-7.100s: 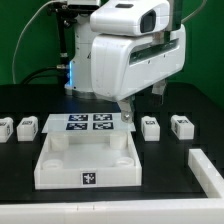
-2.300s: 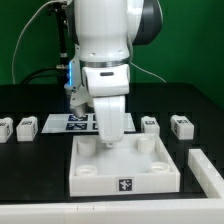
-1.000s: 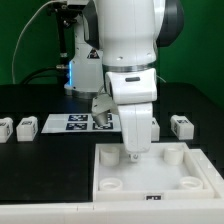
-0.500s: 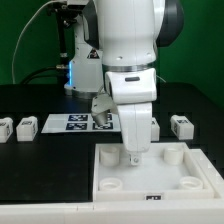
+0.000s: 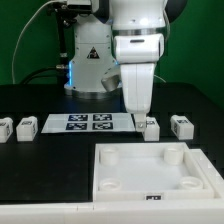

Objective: Assemble one leg

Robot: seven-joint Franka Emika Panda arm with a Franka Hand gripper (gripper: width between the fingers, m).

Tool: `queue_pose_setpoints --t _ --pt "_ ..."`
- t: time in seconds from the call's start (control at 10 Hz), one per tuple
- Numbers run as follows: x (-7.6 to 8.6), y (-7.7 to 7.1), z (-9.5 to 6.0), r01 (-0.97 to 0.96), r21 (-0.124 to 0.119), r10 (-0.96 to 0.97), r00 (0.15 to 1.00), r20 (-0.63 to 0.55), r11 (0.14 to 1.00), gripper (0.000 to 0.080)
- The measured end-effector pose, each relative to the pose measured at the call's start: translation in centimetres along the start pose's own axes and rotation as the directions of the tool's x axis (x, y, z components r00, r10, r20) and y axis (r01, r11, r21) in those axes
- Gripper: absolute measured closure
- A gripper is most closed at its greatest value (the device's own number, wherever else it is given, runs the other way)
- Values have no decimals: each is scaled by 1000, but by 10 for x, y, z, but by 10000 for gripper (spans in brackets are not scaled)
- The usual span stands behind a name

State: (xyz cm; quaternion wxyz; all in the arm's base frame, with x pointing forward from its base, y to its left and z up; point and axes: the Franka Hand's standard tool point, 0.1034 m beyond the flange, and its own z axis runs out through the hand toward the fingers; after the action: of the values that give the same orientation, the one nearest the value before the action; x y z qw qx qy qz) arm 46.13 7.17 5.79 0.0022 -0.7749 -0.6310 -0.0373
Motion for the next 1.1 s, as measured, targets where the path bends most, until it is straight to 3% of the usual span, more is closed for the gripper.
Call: queue_pose_setpoints --t 0.2,0.5,0.7,1.1 --pt "0 0 1 -27 2 27 1000 -1 1000 150" --pt "0 -3 3 -371 5 371 928 -5 929 150" --pt "10 -26 7 -729 26 729 684 -19 685 150" --pt "64 -52 9 -979 64 981 196 8 195 150"
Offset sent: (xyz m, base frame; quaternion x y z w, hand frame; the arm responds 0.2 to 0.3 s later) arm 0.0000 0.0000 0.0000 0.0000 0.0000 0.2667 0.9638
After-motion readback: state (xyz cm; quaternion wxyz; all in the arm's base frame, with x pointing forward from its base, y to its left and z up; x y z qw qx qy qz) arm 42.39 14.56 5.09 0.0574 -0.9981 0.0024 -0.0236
